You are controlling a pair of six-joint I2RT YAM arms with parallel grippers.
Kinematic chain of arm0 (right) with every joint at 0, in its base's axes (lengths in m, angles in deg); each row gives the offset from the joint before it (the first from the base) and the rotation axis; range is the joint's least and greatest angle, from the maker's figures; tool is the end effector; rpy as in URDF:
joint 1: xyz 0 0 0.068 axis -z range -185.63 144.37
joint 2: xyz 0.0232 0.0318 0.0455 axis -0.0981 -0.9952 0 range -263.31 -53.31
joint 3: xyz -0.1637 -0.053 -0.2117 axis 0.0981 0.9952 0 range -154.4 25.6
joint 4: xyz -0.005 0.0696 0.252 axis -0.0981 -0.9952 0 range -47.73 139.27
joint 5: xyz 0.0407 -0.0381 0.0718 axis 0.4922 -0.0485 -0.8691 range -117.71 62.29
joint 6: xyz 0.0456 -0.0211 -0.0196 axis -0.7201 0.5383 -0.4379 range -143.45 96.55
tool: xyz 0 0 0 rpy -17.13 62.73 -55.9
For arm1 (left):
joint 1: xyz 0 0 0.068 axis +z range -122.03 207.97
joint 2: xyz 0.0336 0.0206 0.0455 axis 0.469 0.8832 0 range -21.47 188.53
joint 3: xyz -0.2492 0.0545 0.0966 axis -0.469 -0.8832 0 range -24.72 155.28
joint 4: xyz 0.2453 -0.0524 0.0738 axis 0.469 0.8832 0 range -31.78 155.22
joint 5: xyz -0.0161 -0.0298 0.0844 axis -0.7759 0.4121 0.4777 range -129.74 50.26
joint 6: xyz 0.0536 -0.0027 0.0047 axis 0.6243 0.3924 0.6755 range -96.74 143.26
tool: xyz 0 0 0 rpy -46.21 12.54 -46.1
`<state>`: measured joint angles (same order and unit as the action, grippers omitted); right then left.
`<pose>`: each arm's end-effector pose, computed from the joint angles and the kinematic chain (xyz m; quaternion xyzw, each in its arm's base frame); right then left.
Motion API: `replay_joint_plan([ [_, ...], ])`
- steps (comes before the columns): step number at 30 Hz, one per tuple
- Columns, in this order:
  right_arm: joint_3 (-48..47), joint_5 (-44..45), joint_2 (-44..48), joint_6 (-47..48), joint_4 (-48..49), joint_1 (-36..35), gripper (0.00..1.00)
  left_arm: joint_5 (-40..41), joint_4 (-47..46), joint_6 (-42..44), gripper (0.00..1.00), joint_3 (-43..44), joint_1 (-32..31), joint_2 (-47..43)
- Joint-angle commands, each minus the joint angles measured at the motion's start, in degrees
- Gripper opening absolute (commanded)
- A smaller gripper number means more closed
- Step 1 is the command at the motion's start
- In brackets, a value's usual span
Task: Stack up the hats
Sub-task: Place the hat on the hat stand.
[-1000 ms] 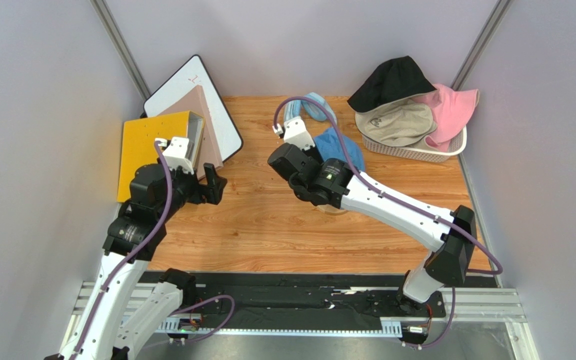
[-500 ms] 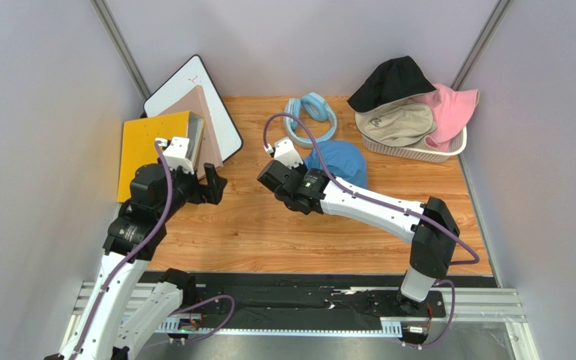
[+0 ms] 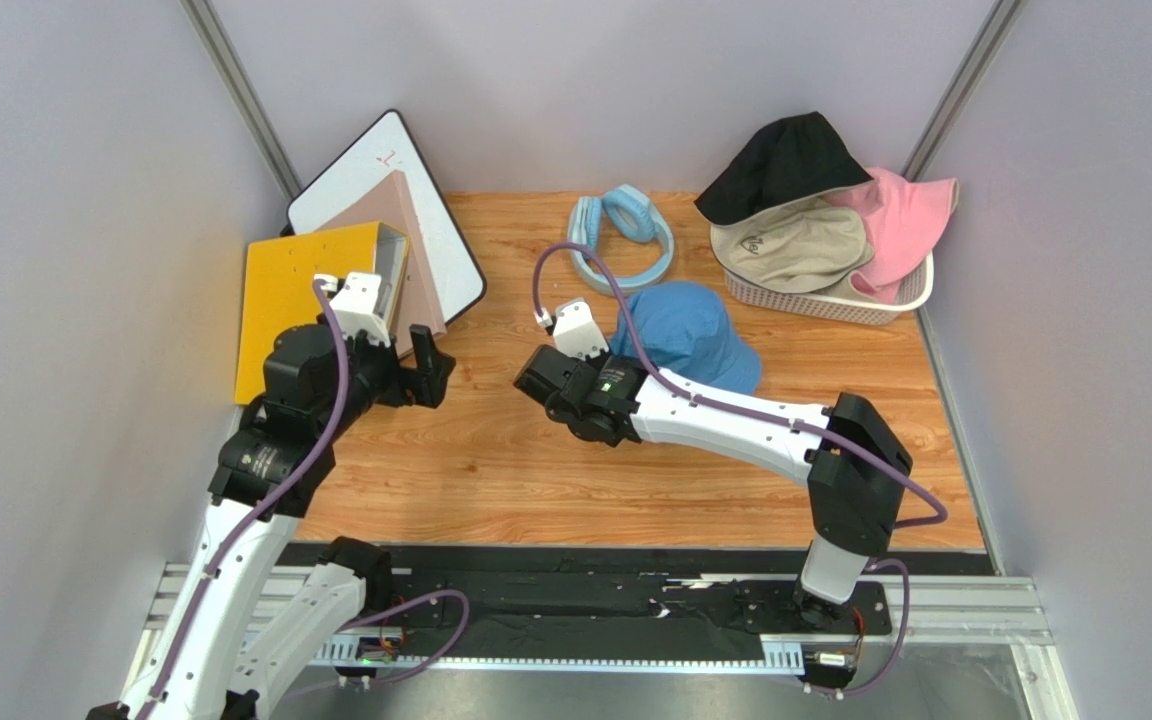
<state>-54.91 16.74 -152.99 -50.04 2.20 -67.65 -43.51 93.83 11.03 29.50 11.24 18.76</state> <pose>0.1888 0.3023 0.2590 -0.2015 0.8866 -0.1318 0.3949 0.1369 -0.0435 0.3611 0.0509 0.8254 -0.1668 0.5369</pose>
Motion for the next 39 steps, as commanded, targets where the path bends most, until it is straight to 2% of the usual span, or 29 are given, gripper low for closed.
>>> replay_joint_plan([
  [1, 1.6, -0.3, 0.9, -6.4, -1.0, -1.8, 0.00, 0.4, 0.4, 0.7, 0.99, 0.2, 0.0, 0.2],
  [5, 1.4, -1.3, 2.4, -6.0, -1.0, -3.0, 0.00, 0.3, 0.4, 0.7, 0.99, 0.2, 0.0, 0.5],
  [6, 1.1, -1.7, 3.0, -5.5, -0.5, -3.2, 0.06, 0.3, 0.4, 0.7, 0.99, 0.2, 0.0, 0.5],
  [7, 1.1, -3.3, 3.5, -4.8, 0.0, -3.5, 0.28, 0.2, 0.4, 0.8, 0.99, 0.2, 0.0, 0.6],
  [8, 0.9, -4.3, 4.8, -3.2, 0.5, -3.6, 0.38, 0.2, 0.4, 0.7, 0.99, 0.2, 0.0, 0.6],
  [9, 1.0, -5.2, 5.5, -2.7, 1.3, -3.8, 0.58, 0.2, 0.3, 0.8, 0.99, 0.2, 0.0, 0.6],
  [10, 1.0, -7.4, 6.2, -1.9, 1.6, -4.0, 0.65, 0.3, 0.3, 0.8, 0.99, 0.2, 0.0, 0.6],
  [13, 2.2, -10.4, 9.6, -0.8, 1.6, -4.9, 0.75, 0.5, 0.5, 0.8, 0.99, 0.3, 0.0, 0.6],
  [19, 6.2, -17.2, 18.9, 0.2, 1.6, -7.5, 0.76, 0.5, 0.3, 0.9, 0.99, 0.2, 0.0, 0.6],
  [22, 6.2, -16.5, 23.9, -0.4, 0.4, -8.6, 0.75, -0.1, -0.5, 1.1, 0.98, 0.0, -0.1, 0.4],
  [25, 5.2, -12.0, 27.0, -0.1, -1.0, -7.6, 0.75, -0.5, -0.9, 1.2, 0.98, -0.1, -0.1, 0.5],
  [26, 4.7, -11.3, 28.3, 0.0, -1.4, -5.3, 0.73, -0.5, -1.0, 1.2, 0.98, -0.1, -0.1, 0.6],
  [27, 4.1, -10.9, 28.8, 0.3, -2.0, -3.8, 0.66, -0.4, -0.9, 1.1, 0.98, -0.2, 0.0, 0.7],
  [30, 2.9, -11.7, 30.0, 1.2, -1.7, 4.4, 0.60, -0.1, -0.9, 1.2, 0.98, -0.3, 0.0, 0.7],
  [35, 1.6, -12.0, 30.0, 2.1, -0.4, 15.8, 0.56, 0.5, -0.7, 1.3, 0.98, -0.4, -0.1, 1.1],
  [39, 2.3, -15.2, 29.5, 1.5, -0.7, 21.9, 0.50, 0.6, -0.5, 1.3, 0.98, -0.3, -0.1, 1.3],
])
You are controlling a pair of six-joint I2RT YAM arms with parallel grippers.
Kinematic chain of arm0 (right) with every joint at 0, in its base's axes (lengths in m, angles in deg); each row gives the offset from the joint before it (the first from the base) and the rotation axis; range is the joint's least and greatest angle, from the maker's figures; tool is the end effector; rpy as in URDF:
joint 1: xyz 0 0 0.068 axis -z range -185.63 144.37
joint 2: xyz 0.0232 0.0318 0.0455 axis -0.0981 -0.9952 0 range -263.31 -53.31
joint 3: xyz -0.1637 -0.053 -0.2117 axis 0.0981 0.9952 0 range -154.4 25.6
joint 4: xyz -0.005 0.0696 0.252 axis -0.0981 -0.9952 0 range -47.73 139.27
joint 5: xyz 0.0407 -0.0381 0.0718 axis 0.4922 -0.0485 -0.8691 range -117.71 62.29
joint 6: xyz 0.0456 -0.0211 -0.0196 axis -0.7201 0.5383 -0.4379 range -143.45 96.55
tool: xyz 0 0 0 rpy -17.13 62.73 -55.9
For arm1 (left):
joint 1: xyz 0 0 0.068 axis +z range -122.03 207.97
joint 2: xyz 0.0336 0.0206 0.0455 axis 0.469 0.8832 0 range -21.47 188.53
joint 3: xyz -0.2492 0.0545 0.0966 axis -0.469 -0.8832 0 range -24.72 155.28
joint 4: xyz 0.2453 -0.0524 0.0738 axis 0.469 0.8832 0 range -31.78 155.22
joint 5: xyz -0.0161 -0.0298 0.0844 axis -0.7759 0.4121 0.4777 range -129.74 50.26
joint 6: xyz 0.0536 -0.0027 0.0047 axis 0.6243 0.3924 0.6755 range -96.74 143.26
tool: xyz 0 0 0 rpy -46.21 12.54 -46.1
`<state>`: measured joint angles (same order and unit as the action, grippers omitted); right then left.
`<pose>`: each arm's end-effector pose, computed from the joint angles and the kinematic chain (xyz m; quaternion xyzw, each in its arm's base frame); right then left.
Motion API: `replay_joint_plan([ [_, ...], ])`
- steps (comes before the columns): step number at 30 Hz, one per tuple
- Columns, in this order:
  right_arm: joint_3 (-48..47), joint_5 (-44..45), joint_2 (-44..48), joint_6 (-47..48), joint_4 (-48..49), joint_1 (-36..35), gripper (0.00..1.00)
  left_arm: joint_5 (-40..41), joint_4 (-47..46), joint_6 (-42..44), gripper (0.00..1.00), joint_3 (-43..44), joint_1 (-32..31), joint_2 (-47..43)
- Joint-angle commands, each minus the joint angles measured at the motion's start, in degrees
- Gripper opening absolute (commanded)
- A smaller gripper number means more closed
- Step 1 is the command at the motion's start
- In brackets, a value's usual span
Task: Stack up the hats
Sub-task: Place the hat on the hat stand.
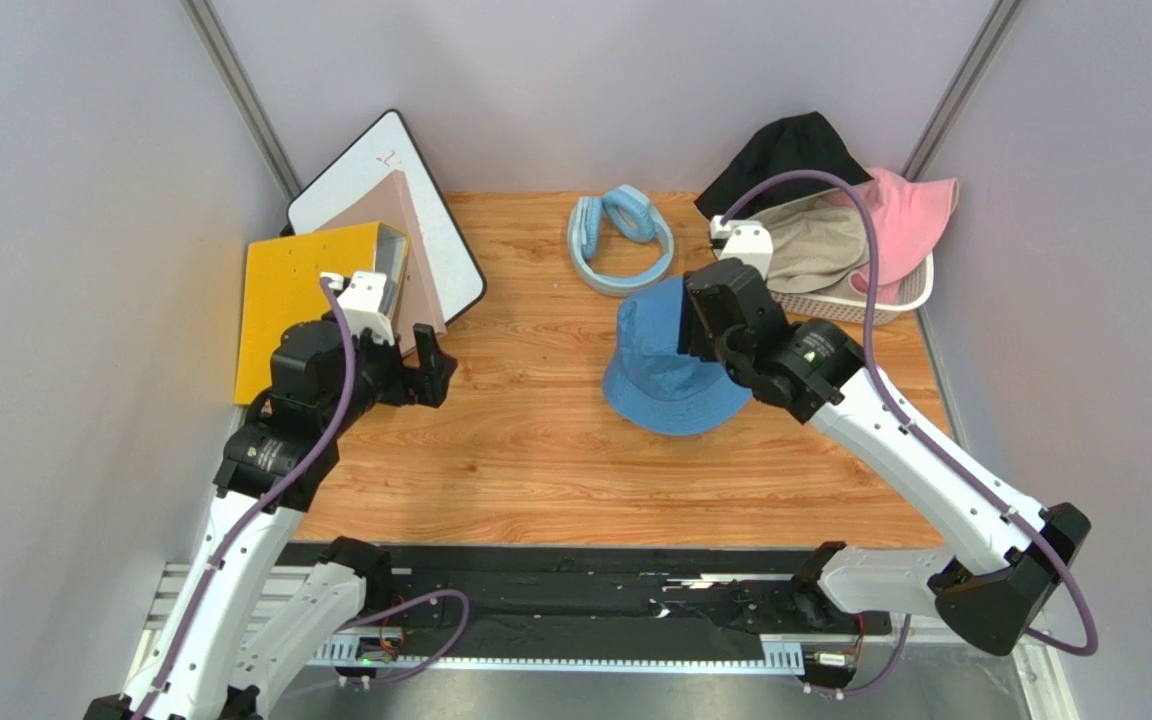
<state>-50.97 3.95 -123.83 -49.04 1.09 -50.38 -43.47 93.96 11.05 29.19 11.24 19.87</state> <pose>0.1883 0.1603 0.3780 -0.0373 0.8855 0.0210 0.4627 0.1417 -0.0449 0.3567 0.0508 0.8330 -0.1638 0.5261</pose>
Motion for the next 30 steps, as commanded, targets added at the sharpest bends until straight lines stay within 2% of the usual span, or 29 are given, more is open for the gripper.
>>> replay_joint_plan([
  [1, -1.3, -2.9, 0.5, 0.4, 0.4, 5.6, 0.49, 0.6, -0.6, 1.3, 0.98, 0.0, -0.1, 0.5],
  [5, 1.1, -6.2, 0.5, 0.0, 2.2, 9.2, 0.48, 0.6, -0.4, 1.3, 0.98, 0.1, -0.1, 0.7],
  [9, 3.8, -10.7, 1.1, 0.4, 6.2, 9.9, 0.47, 0.7, -0.4, 1.4, 0.98, 0.1, -0.1, 0.6],
  [22, 7.2, -16.2, 1.1, 0.3, 8.6, 11.5, 0.48, 1.4, 0.0, 1.5, 0.98, 0.1, -0.1, 0.8],
  [30, 11.7, -17.6, 2.4, -1.5, 8.7, 12.1, 0.38, 2.0, 0.0, 1.3, 0.98, 0.2, 0.0, 0.8],
])
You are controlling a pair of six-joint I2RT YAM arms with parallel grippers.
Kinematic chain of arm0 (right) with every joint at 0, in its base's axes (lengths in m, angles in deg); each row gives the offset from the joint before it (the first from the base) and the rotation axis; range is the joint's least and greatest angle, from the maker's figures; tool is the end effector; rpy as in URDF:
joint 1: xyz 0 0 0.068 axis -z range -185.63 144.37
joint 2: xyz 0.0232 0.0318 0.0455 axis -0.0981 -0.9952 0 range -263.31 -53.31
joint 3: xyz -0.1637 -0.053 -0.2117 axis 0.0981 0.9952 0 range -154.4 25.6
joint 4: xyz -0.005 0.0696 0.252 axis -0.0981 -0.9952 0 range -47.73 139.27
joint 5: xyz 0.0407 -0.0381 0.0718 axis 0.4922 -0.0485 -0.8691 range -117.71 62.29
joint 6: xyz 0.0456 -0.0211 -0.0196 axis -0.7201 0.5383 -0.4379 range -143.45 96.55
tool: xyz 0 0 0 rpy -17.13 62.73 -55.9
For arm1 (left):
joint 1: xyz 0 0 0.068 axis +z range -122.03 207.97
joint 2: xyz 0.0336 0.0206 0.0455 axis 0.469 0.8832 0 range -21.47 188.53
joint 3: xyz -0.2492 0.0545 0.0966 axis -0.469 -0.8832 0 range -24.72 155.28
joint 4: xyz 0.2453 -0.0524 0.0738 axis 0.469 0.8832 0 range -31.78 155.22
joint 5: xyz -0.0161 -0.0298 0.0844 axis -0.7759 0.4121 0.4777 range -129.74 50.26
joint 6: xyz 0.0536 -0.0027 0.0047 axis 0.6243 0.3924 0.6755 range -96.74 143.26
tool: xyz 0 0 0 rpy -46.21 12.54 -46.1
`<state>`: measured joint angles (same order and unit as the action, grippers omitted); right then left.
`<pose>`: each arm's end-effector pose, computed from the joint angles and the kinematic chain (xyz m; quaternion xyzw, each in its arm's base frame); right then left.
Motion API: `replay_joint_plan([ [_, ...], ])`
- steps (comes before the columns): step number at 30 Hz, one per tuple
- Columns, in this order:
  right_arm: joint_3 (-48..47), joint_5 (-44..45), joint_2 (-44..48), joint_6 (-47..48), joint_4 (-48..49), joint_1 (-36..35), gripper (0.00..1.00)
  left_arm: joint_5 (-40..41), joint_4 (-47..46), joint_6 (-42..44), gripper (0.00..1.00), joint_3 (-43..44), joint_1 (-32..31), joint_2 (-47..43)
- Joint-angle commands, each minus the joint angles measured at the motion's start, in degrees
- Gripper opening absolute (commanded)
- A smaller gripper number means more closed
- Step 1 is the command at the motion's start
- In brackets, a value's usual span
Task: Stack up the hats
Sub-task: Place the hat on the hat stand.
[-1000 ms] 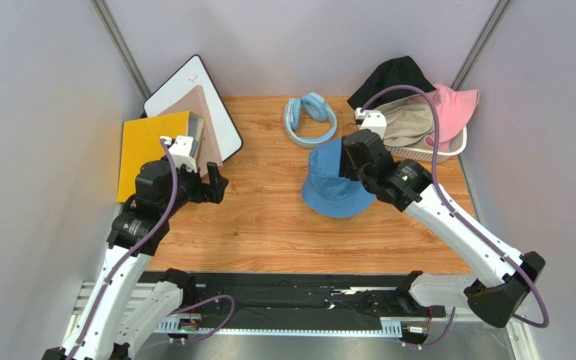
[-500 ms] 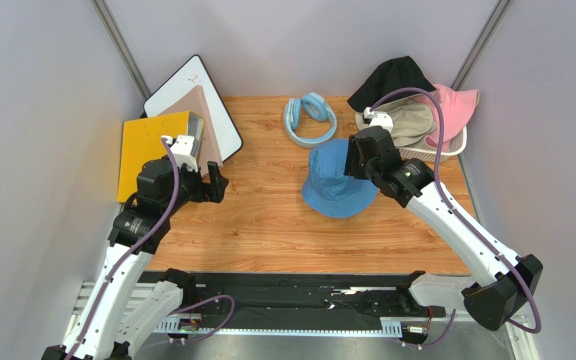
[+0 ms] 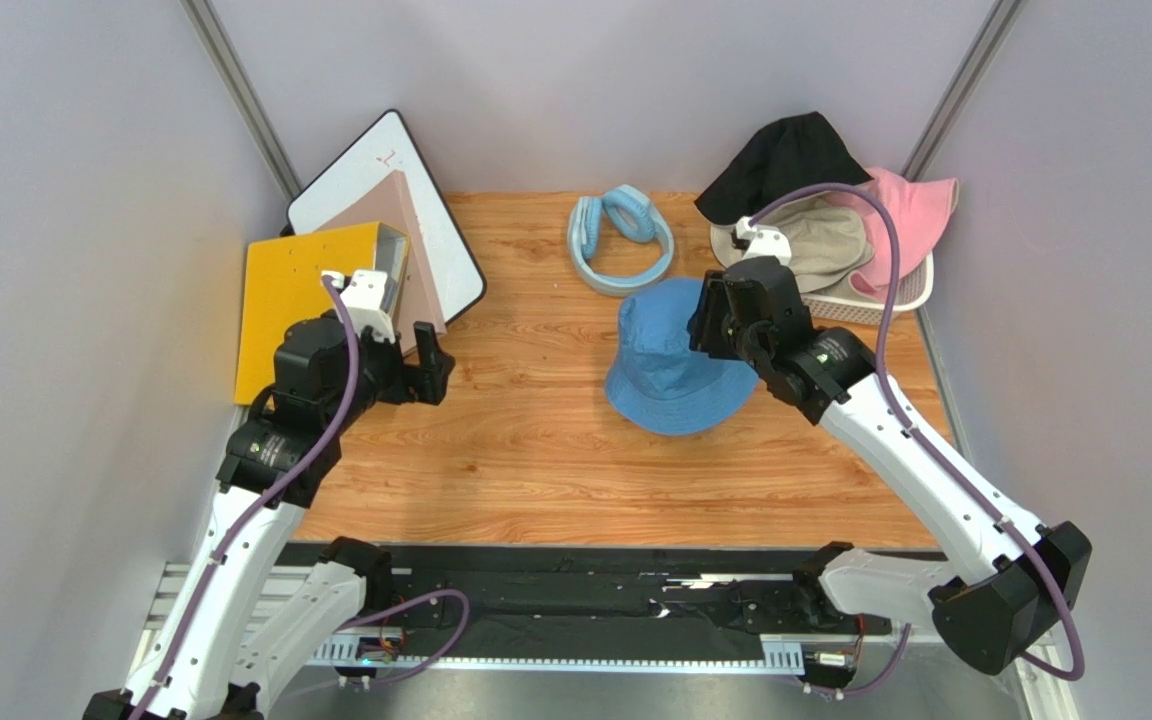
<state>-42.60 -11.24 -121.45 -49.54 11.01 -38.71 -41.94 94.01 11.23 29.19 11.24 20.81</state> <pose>0.2163 0.1289 0.3520 0.0081 0.8924 0.1014 0.4396 0.1458 -0.0451 0.3544 0.0448 0.8382 -0.1506 0.5223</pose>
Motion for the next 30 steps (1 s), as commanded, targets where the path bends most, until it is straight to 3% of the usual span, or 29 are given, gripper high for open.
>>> replay_joint_plan([
  [1, 3.7, -2.4, 0.2, -1.1, -1.1, 0.4, 0.37, 0.3, 0.0, 1.1, 0.98, 0.2, -0.1, -0.2],
  [8, 6.0, -1.6, 0.6, -1.9, -2.1, 0.6, 0.16, 0.4, 0.0, 1.1, 0.98, 0.2, -0.1, -0.4],
  [13, 6.8, -0.2, 0.6, -2.7, -4.1, 0.6, 0.07, 0.4, 0.0, 1.1, 0.97, 0.1, -0.1, -0.5],
  [30, 9.7, 0.8, 5.7, -4.9, -8.6, 0.6, 0.03, 0.3, -0.1, 1.0, 0.98, 0.2, -0.1, -0.6],
])
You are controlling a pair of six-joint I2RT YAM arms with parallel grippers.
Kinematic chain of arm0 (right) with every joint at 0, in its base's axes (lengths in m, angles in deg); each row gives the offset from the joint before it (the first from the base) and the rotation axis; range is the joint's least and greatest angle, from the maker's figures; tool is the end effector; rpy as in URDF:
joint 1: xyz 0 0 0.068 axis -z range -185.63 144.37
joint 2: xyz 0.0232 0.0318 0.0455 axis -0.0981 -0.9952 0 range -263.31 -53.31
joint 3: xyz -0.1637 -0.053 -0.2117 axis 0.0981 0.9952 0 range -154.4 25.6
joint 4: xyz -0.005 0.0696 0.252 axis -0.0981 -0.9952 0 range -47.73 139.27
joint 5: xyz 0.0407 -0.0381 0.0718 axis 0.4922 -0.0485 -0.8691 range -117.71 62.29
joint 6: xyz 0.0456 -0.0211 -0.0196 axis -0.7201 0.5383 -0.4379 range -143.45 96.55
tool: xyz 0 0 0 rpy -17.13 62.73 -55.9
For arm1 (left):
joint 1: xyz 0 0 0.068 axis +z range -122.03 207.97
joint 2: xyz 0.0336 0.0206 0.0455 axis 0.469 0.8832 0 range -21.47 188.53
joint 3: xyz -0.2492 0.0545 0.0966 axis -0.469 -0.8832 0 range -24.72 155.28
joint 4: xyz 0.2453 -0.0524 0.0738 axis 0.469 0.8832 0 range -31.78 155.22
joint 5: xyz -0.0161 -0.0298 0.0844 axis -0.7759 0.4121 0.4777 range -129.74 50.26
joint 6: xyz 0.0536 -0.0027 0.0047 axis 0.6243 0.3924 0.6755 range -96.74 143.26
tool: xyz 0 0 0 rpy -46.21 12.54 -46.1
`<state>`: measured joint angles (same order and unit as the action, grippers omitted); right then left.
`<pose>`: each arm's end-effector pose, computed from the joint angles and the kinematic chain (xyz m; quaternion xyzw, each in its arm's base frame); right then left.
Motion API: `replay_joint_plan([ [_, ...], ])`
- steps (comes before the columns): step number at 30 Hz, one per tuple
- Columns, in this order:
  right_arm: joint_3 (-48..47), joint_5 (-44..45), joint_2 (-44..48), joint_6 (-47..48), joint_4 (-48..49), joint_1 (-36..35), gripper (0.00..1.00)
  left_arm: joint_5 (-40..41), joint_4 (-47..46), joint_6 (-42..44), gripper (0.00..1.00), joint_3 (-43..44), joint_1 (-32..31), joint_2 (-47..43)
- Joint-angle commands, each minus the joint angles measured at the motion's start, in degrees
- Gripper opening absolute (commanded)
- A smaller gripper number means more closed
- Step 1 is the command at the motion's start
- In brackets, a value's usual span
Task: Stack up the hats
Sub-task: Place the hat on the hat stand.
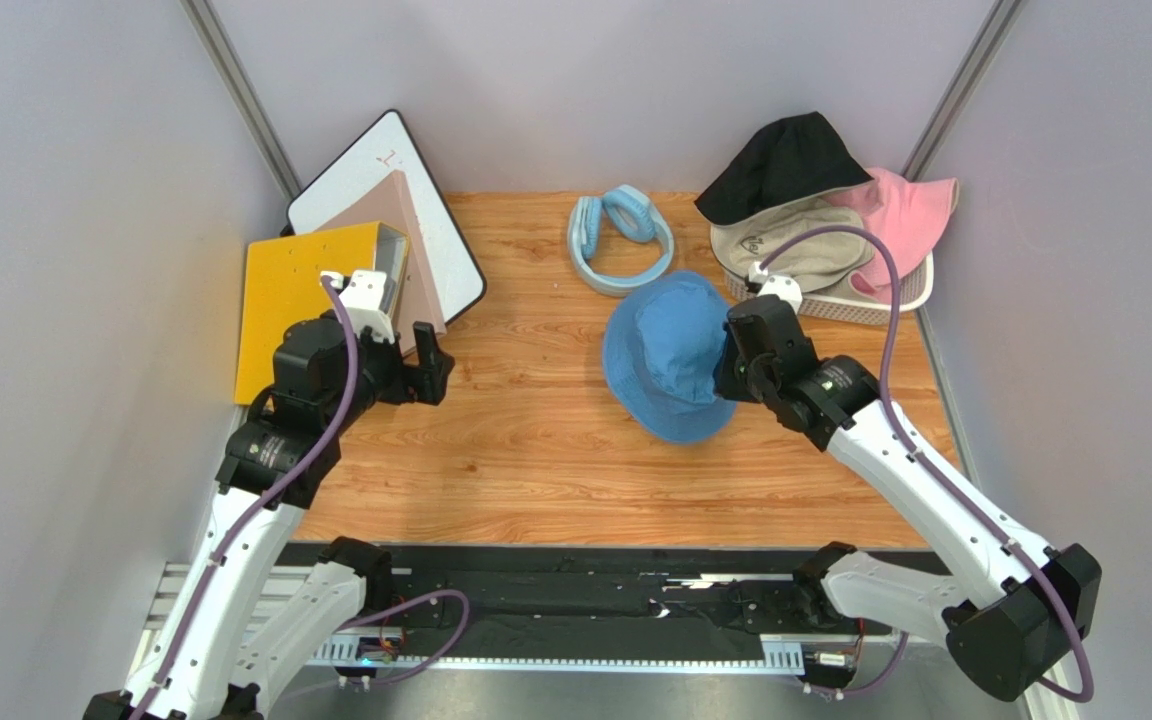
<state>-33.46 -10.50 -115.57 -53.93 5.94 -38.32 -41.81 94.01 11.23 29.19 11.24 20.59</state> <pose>0.1903 0.1096 0.3151 0.0376 0.9193 0.0734 0.3847 0.1449 -0.0448 0.3550 0.0442 0.8372 -0.1500 0.5241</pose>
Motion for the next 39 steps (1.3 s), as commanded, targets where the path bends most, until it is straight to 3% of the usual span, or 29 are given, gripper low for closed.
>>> replay_joint_plan([
  [1, 0.4, -0.1, -0.3, -0.3, -3.1, 0.2, 0.03, 0.0, -0.1, 1.0, 0.97, 0.1, -0.1, -0.5],
  [15, -5.0, -3.3, 1.4, 0.1, 0.1, 0.1, 0.03, 0.1, -0.2, 1.0, 0.97, 0.2, -0.1, -0.4],
  [35, -9.8, 1.6, -3.8, 1.8, 0.5, 0.1, 0.04, 0.2, 0.0, 1.0, 0.97, 0.1, 0.0, -0.5],
  [38, -9.3, 1.5, -3.0, 1.7, -0.3, 0.1, 0.22, 0.0, -0.1, 1.0, 0.99, 0.2, -0.1, -0.4],
  [39, -9.0, 1.5, -2.2, 1.7, -0.4, 0.1, 0.34, 0.1, -0.1, 1.0, 0.99, 0.2, -0.1, -0.5],
])
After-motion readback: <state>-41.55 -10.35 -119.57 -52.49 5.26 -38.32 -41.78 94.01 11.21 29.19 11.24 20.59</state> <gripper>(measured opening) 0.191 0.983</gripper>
